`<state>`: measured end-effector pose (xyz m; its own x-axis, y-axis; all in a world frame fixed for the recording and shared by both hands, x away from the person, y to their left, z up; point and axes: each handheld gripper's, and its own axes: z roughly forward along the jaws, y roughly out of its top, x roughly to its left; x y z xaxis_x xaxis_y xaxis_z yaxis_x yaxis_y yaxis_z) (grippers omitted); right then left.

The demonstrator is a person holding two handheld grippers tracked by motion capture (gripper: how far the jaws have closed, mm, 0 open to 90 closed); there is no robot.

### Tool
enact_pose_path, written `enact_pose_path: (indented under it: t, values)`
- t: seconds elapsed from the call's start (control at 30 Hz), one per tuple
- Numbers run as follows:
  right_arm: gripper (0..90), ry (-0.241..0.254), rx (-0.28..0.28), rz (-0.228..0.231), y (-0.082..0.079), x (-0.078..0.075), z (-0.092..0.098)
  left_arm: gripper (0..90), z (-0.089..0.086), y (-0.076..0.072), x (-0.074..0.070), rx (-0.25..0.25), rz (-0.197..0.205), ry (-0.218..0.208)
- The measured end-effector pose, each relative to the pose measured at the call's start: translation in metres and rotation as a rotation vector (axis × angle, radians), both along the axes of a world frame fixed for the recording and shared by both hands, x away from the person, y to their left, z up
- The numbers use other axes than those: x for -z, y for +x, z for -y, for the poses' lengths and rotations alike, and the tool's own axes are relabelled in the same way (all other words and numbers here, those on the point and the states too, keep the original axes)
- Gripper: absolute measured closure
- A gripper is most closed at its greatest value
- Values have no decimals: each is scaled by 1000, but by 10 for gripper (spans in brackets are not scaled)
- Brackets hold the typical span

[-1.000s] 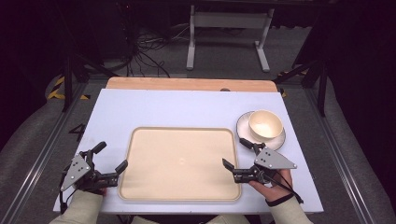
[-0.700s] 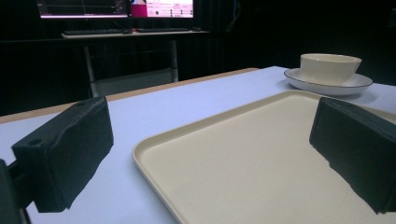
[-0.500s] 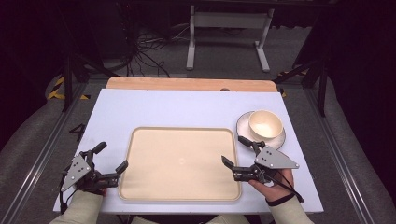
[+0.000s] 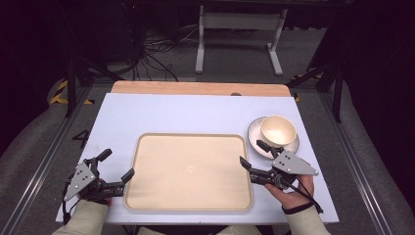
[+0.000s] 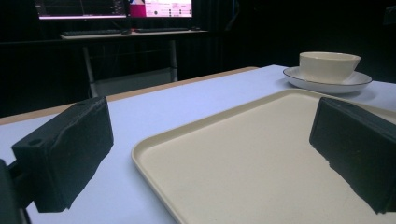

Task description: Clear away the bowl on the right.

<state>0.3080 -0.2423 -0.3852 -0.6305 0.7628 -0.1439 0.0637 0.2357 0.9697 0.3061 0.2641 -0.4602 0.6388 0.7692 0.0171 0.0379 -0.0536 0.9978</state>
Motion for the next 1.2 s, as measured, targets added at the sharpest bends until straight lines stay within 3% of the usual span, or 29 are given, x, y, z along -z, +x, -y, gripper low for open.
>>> enact_pose_path:
  t: [0.2,0.43,0.57,0.9,1.0,1.2]
  values:
    - [253,-37,52,28,-1,-1,7,1,0,0,0,0,1,0]
    - [220,-14,166,18,0,0,18,1,0,0,0,0,1,1]
    - [249,17,235,62,0,1,25,1,0,0,0,0,2,1]
    - [247,22,324,58,2,3,36,1,0,0,0,1,3,1]
    - [247,54,342,67,1,3,39,1,0,0,0,2,3,3]
    - [249,44,380,79,0,3,41,1,0,0,0,2,3,2]
